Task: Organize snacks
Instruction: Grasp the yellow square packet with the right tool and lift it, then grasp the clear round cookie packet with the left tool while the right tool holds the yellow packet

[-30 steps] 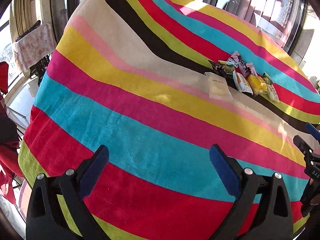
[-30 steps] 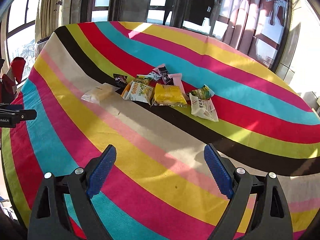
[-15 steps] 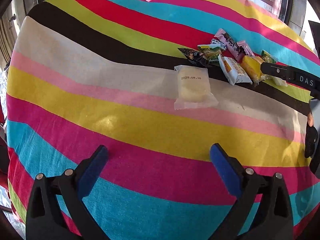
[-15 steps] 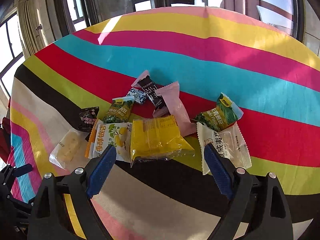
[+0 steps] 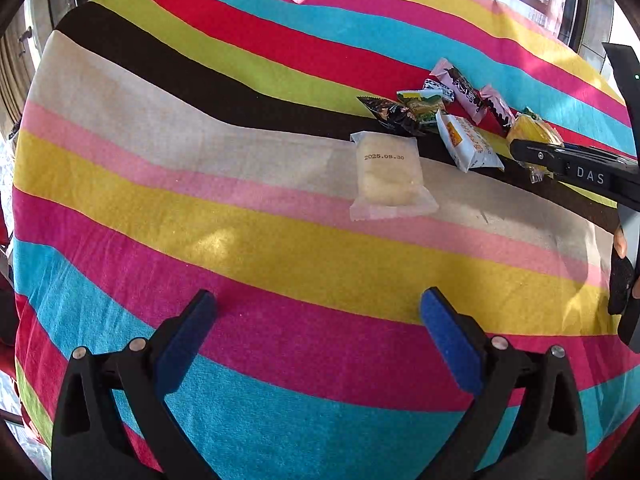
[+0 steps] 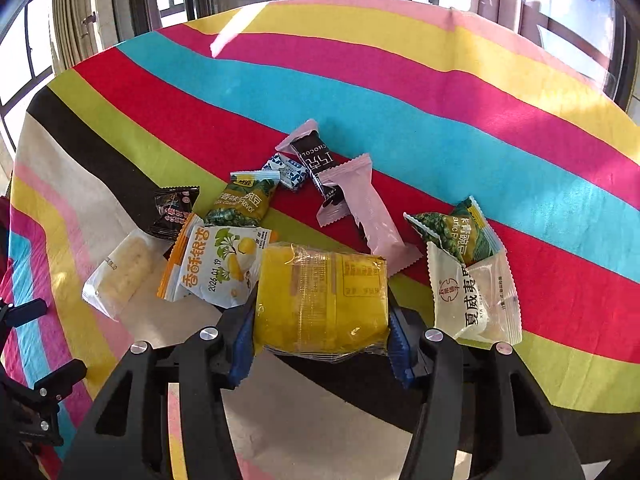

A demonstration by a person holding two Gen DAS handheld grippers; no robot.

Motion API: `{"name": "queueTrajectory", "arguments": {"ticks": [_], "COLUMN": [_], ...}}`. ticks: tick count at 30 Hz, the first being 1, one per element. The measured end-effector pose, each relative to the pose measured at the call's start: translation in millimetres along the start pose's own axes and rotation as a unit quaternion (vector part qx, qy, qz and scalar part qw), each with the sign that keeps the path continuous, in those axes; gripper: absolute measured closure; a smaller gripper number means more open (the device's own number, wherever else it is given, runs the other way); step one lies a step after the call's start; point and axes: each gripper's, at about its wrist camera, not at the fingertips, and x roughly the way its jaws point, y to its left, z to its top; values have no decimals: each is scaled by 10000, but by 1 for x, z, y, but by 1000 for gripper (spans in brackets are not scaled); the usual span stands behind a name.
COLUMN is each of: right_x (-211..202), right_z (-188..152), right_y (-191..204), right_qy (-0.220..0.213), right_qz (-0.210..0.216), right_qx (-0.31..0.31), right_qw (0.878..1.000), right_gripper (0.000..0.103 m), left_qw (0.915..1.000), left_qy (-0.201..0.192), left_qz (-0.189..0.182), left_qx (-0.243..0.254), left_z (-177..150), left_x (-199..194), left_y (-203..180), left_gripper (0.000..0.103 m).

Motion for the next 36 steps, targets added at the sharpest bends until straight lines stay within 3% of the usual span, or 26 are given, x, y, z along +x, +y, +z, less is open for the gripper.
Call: {"name": "queueTrajectory", "arguments": {"ticks": [8, 16, 18, 19, 20, 21, 22, 24, 25, 32, 36], "right_x": [-49, -58, -58, -58, -57, -56, -55, -51, -51, -50, -51], "right_z": [-71, -83, -84, -86, -85, -85, -85, -83, -83, -82, -82], "right_y": [2, 15, 16, 15, 14, 14, 13, 13, 13, 10, 9], "right_qy": [177, 151, 153, 149, 147, 159, 186, 203, 207, 214, 210], "right_qz": [272, 22, 18, 35, 51, 70, 90, 117, 124, 236, 284], "right_qx": [327, 87, 83, 99, 114, 130, 148, 161, 162, 248, 288], "right_qw": [9989, 9998, 9998, 9998, 9998, 9998, 9997, 9996, 9996, 9992, 9990], "right_gripper": [49, 48, 48, 48, 48, 48, 48, 48, 48, 46, 46], "left_qw": [10000, 9993, 9992, 9989, 9985, 9978, 9971, 9951, 9947, 9957, 9988], "left_qy": [72, 129, -21, -141, -197, -217, -235, -181, -79, -59, -48], "left_qz": [4, -173, -231, -295, -361, -511, -635, -940, -1003, -737, -147], "left_qx": [29, 298, 318, 346, 359, 360, 335, 257, 194, -550, -462], "left_z": [32, 78, 75, 74, 71, 70, 68, 67, 68, 83, 93], "left_x": [19, 51, 46, 41, 38, 36, 34, 33, 34, 47, 58], "left_y": [-11, -32, -31, -29, -27, -25, -21, -15, -13, -5, -16], "left_gripper": [1, 1, 11, 31, 44, 45, 44, 26, 1, 2, 5]}}
